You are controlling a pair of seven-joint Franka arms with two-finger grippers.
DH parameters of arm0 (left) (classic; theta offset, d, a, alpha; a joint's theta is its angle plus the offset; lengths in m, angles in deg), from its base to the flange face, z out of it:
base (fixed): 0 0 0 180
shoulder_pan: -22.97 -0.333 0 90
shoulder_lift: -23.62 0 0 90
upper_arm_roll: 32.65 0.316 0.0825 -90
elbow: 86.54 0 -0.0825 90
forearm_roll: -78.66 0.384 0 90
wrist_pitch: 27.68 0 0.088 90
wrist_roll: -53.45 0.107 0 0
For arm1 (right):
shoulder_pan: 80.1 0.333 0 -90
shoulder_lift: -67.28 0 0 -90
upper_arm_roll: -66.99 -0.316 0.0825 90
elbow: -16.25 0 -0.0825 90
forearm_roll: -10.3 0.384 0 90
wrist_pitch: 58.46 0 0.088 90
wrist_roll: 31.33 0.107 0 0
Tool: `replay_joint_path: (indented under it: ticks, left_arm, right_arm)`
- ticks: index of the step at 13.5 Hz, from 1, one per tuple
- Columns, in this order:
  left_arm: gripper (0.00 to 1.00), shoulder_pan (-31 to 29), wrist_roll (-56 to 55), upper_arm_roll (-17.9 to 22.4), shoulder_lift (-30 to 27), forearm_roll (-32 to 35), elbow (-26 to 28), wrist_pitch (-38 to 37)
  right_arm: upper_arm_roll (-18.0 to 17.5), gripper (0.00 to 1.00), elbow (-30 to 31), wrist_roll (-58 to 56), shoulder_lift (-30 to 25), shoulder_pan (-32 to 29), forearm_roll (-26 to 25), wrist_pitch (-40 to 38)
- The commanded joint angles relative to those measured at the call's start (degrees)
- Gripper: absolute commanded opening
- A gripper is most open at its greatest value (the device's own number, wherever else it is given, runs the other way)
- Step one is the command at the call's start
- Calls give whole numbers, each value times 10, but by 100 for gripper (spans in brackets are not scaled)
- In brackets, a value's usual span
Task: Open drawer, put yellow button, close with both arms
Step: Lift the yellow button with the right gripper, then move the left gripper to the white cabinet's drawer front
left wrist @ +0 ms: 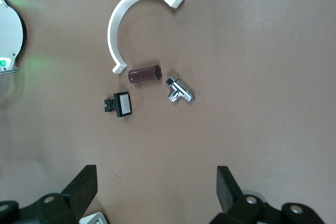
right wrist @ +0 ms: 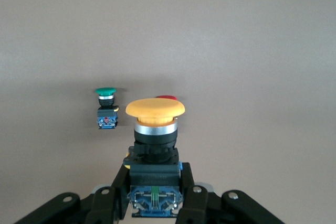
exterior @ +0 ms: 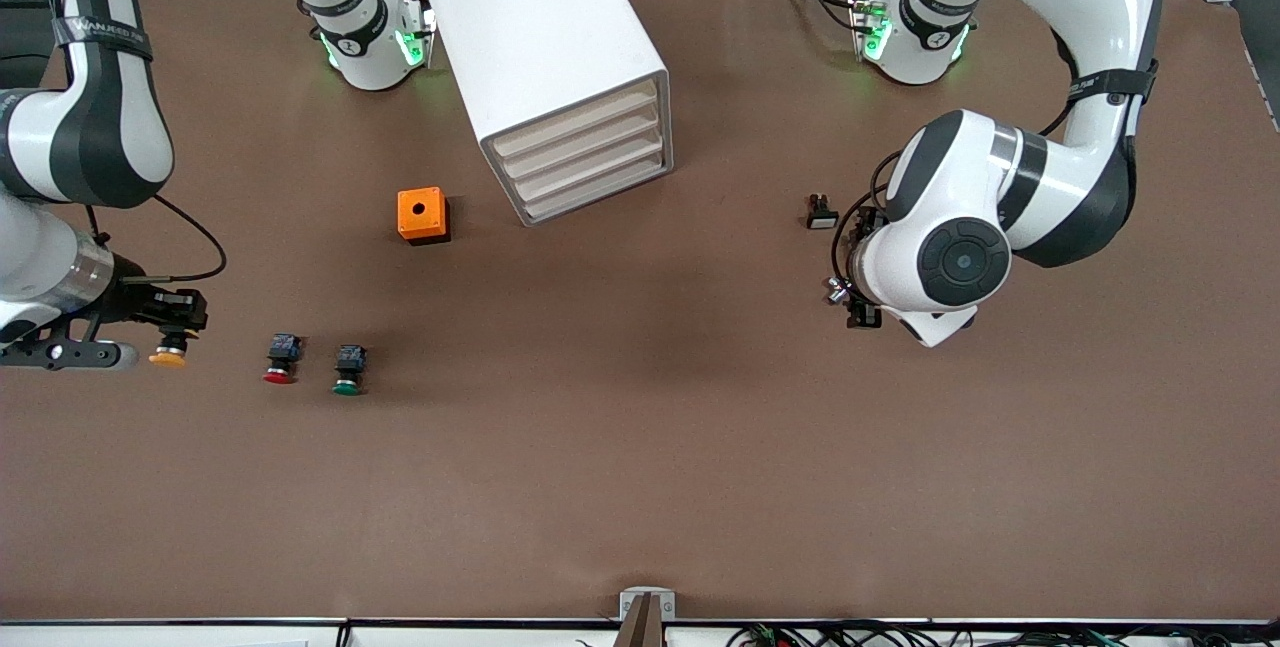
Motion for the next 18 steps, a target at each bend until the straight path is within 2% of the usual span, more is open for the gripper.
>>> replay_joint_path:
  ticks: [1,4,9,18]
  left_arm:
    - [100,-2,-3,0,4,-2,-12,-11]
    - [100,15,-7,0,5,-5,-13,-7]
    - [100,34,-15,-1,11,-10,-12,2]
    - [100,41,-9,0,34,-105,-11,23]
  right_arm:
    - [3,17,-5,13,-11,17,-10,-19]
    - [2,17,-28,25,-12,26,-10,-55]
    - [1,19,-64,155,-12,89,-48,-138]
    - [-1,16,-71,213,-49,134,-26,-160]
